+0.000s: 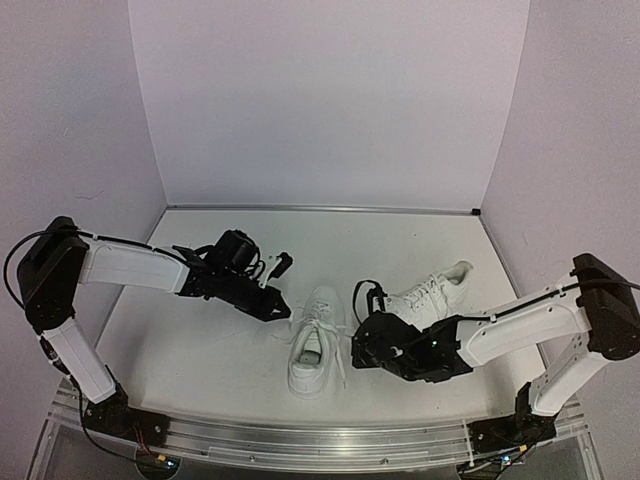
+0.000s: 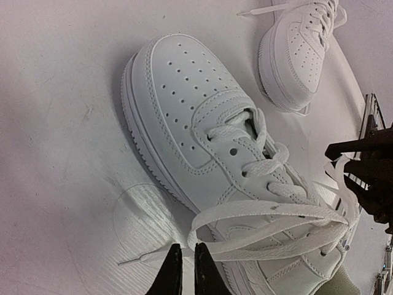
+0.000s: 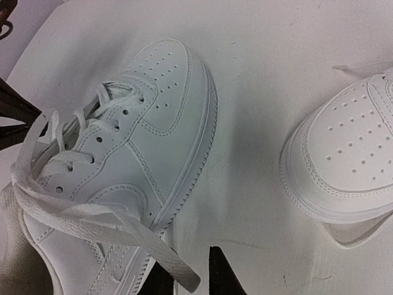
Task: Tie the shoes
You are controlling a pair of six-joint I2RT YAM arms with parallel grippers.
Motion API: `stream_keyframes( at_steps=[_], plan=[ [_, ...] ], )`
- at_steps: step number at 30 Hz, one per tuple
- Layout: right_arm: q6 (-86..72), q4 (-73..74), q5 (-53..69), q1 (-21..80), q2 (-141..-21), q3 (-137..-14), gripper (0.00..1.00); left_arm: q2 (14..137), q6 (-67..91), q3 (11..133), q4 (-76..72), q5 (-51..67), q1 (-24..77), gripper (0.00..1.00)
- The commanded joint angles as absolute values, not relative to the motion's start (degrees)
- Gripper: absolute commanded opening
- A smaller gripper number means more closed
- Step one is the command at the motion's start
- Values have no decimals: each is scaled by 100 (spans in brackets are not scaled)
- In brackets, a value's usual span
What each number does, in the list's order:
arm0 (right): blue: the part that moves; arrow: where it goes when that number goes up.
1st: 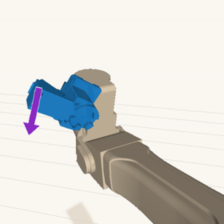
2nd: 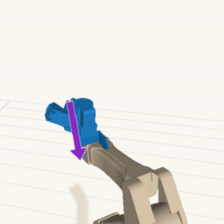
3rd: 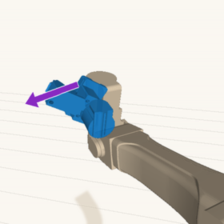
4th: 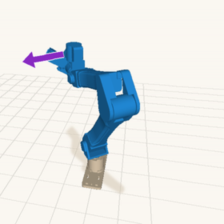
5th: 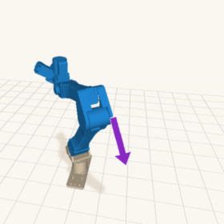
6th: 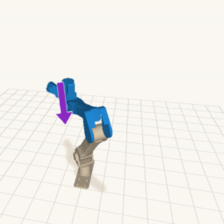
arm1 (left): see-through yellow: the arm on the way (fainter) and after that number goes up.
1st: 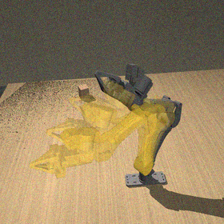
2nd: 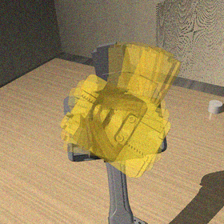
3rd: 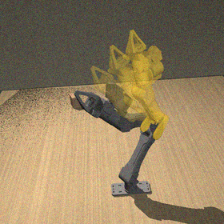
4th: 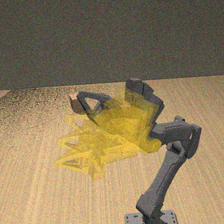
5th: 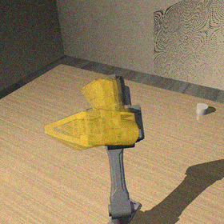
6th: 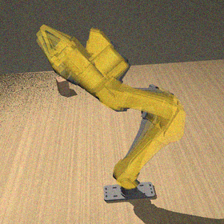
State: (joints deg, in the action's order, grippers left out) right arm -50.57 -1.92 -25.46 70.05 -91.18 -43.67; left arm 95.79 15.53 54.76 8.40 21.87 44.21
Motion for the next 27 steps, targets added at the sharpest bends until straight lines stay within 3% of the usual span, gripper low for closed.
stream_keyframes(
  at_steps=[1,4,11,15,23,27],
  plan=[
    [-4870,-727,-2233,6836,-8960,-4280,18,9609,1580,5756,639,2253,4442,8],
    [-4881,-796,-2133,6803,-8965,-4234,17,9607,1565,5771,645,2286,4443,10],
    [-4875,-817,-2122,6787,-8905,-4184,16,9507,1629,5616,440,2466,4439,33],
    [-4865,-817,-2118,6790,-8895,-4171,15,9683,1626,5654,458,2489,4438,35],
    [-4921,-817,-2198,6772,-8785,-4083,4,10026,1634,5857,472,2439,4440,46],
    [-4941,-812,-2199,6760,-8777,-4058,0,10225,1769,5990,394,2426,4474,46]
  ],
)
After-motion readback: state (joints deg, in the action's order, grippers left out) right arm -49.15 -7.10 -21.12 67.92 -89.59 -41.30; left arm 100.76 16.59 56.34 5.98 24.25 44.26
